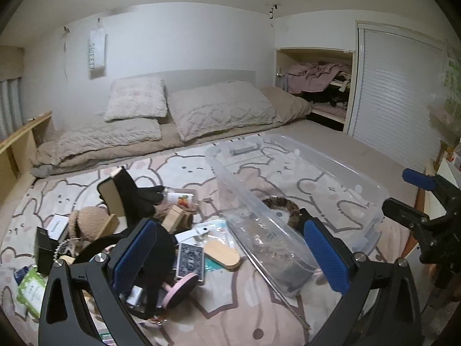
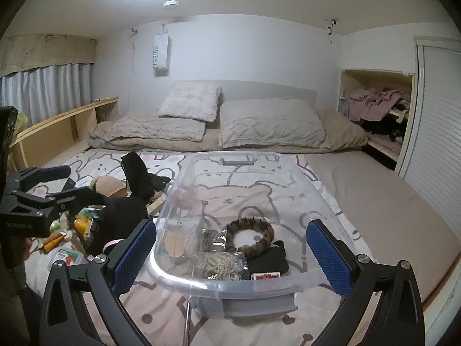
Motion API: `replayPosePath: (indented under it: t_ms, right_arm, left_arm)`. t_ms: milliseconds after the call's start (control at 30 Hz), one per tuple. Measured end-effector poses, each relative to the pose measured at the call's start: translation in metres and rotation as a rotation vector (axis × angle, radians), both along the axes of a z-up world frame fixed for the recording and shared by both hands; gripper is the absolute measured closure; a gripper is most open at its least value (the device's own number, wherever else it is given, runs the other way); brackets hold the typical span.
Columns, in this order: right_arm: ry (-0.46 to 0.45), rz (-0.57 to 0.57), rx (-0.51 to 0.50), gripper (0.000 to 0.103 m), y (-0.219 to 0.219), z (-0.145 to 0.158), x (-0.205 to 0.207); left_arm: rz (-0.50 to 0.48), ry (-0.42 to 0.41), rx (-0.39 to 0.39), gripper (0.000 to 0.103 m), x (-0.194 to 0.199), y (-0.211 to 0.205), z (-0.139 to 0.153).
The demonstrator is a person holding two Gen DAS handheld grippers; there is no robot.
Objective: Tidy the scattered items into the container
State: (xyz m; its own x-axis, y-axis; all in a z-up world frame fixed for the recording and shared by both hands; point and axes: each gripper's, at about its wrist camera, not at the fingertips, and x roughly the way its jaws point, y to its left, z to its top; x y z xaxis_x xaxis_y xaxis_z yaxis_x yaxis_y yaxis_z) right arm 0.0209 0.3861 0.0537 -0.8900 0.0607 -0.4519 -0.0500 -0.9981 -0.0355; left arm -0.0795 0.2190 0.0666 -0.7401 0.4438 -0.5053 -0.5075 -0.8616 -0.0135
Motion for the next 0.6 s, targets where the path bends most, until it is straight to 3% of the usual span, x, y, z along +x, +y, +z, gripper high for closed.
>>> replayPosePath:
  t_ms: [600]
  right_arm:
    - [0.044, -0.031, 0.036, 0.0, -0.025, 0.002, 0.044]
  left_arm:
    - [0.006, 0.051, 0.008, 0.0, 0.038, -0.032, 0.0]
